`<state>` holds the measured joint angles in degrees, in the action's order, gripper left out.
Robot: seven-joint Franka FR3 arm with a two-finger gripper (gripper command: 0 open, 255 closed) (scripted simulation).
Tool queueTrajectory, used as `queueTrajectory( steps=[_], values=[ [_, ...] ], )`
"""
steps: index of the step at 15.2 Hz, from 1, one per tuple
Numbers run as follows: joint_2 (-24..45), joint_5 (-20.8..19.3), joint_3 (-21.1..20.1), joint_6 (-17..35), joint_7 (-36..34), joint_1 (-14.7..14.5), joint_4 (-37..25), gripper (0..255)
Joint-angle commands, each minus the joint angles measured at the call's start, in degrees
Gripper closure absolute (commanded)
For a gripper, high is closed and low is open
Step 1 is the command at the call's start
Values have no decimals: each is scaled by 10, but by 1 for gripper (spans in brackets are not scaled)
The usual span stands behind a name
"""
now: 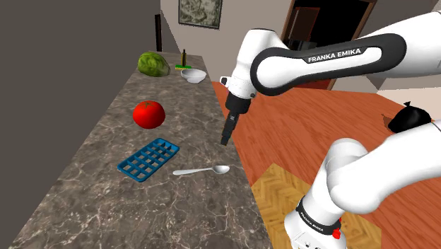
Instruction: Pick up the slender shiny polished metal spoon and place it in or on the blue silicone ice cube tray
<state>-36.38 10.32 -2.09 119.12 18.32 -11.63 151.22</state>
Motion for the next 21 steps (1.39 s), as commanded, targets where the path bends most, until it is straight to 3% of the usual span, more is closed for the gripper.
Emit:
queueTrajectory(
  steps=[1, 8, 15, 21],
  values=[
    [29, 16, -4, 55, 21, -19, 13, 0],
    [133, 81, -19, 218, 96, -91, 34, 0],
    [189, 104, -22, 286, 110, -104, 44, 0],
    [195, 106, -22, 291, 112, -106, 45, 0]
  ],
)
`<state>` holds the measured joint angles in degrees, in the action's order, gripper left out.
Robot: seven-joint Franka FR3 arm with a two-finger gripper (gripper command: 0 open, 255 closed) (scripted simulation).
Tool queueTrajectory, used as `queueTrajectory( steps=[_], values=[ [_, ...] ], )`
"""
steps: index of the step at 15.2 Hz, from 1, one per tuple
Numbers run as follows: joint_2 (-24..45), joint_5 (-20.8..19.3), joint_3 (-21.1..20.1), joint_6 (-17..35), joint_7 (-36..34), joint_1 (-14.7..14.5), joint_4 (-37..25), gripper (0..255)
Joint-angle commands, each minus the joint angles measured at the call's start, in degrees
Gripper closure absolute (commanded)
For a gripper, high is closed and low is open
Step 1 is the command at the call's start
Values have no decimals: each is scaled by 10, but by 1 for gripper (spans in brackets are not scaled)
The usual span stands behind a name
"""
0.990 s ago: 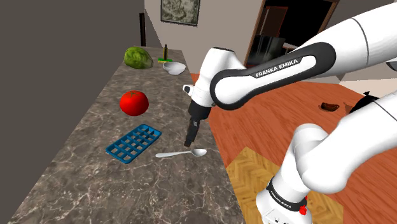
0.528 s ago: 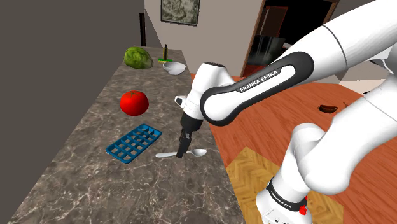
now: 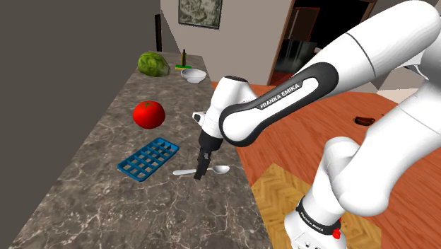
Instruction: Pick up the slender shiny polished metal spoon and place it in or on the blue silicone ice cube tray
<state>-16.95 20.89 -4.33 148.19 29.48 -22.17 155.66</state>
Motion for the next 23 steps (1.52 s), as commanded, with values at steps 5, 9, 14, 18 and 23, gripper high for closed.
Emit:
queueTrajectory(
  steps=[5, 9, 14, 18, 23],
  values=[
    [0, 0, 0, 0, 0, 0, 0, 255],
    [0, 0, 0, 0, 0, 0, 0, 255],
    [-14, -7, -1, -19, -7, 3, -5, 255],
    [-40, -20, -2, -56, -20, 9, -17, 255],
    [-68, -33, -3, -103, -34, 15, -36, 255]
  ],
)
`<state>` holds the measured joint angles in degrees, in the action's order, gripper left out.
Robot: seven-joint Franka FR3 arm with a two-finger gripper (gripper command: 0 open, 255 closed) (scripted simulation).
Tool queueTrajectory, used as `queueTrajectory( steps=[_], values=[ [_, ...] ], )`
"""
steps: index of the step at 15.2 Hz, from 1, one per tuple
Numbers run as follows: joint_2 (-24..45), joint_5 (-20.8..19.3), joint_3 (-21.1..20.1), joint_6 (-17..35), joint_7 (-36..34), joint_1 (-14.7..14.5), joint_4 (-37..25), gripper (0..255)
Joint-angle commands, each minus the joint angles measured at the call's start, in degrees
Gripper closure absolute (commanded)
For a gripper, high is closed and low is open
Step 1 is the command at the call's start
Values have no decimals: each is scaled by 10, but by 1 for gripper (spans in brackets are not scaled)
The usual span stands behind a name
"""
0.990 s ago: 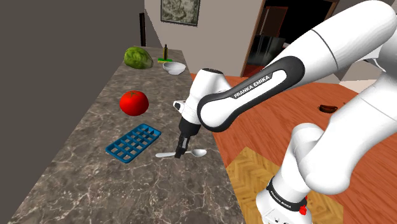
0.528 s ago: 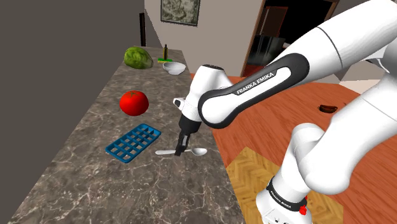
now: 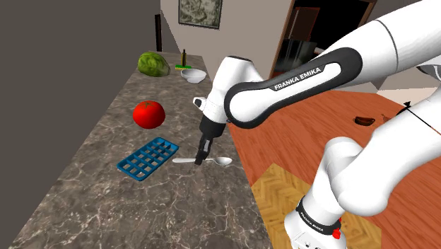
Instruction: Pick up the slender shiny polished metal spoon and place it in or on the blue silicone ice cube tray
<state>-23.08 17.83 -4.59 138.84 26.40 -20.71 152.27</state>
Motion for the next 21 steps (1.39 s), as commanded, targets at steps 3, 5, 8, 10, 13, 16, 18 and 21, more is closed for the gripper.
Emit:
queueTrajectory(
  steps=[3, 5, 8, 10, 13, 16, 18, 21],
  values=[
    [-21, -8, 0, -36, -10, 4, -15, 255],
    [-30, -12, 0, -54, -14, 5, -25, 255],
    [-41, -18, 0, -80, -20, 8, -39, 255],
    [-18, -19, -2, -79, -24, 8, -63, 255],
    [52, -24, -8, -74, -33, 9, -130, 255],
    [120, -33, -13, -76, -44, 10, -201, 255],
    [164, -40, -17, -81, -53, 10, -250, 255],
    [229, -53, -20, -93, -67, 9, -329, 255]
  ],
)
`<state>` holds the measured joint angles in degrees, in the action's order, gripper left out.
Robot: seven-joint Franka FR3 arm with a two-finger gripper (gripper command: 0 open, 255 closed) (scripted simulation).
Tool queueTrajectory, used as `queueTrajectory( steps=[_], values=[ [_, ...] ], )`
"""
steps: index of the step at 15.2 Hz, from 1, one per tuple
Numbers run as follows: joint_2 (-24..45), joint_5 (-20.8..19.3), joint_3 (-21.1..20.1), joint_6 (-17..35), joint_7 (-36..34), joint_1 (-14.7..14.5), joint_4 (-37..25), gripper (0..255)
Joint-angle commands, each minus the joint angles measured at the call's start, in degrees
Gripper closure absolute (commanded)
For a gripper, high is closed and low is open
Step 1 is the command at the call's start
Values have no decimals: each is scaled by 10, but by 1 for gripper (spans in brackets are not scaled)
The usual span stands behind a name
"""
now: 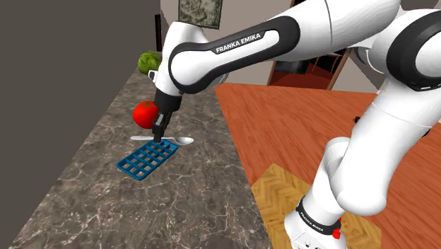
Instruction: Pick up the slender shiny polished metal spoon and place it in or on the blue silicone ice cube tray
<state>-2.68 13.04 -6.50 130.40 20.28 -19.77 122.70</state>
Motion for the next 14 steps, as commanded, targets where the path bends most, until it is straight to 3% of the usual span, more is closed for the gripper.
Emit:
queueTrajectory(
  steps=[1, 3, 14],
  values=[
    [46, -10, -2, -14, -10, -1, -61, 255],
    [85, -18, -3, -25, -19, -2, -113, 255],
    [119, -10, -5, 52, -4, -4, -68, 255]
  ],
)
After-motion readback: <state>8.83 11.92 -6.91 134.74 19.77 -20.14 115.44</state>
